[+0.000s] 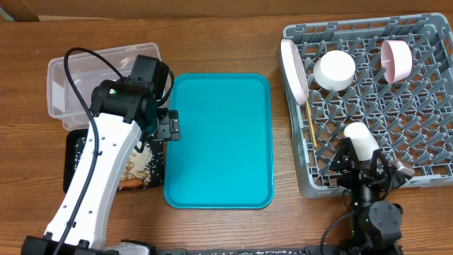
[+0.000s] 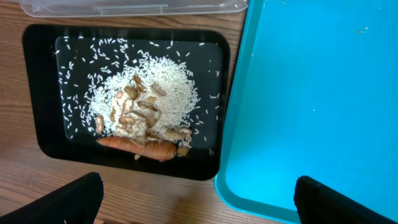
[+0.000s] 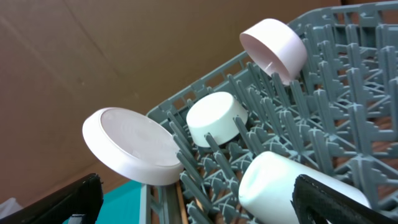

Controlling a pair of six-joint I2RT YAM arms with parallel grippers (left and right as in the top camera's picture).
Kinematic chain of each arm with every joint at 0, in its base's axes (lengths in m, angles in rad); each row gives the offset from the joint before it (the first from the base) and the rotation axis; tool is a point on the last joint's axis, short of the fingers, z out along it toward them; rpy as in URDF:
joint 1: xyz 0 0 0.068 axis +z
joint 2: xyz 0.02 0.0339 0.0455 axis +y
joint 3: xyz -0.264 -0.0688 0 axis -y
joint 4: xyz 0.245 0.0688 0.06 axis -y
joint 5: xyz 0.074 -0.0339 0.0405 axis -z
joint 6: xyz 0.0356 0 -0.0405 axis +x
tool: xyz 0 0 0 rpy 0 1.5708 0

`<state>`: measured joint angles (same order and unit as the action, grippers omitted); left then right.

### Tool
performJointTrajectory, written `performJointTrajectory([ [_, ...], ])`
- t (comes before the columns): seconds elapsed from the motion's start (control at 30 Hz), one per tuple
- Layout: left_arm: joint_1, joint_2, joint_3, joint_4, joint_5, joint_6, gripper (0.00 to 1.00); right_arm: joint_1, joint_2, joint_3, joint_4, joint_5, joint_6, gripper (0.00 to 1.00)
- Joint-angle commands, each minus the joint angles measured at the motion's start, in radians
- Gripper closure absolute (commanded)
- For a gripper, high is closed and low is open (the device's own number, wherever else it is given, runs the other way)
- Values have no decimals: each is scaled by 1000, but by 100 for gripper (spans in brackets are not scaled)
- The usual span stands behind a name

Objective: Sort waste into correct bins and load items into the dishwasher

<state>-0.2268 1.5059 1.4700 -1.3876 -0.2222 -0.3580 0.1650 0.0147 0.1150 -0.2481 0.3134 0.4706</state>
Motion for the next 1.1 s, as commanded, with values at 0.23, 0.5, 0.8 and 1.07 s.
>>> performJointTrajectory([
  [0.23, 4, 19, 8, 6, -21, 22, 0, -3, -12, -61, 81, -8, -2, 0],
  [0.5, 4, 19, 8, 6, -21, 22, 0, -3, -12, -64, 89, -8, -2, 0],
  [0.8, 4, 19, 7, 6, -21, 22, 0, -3, -12, -64, 89, -8, -2, 0],
  [1.07, -51, -133, 3, 12, -21, 22, 0, -3, -12, -64, 89, -8, -2, 0],
])
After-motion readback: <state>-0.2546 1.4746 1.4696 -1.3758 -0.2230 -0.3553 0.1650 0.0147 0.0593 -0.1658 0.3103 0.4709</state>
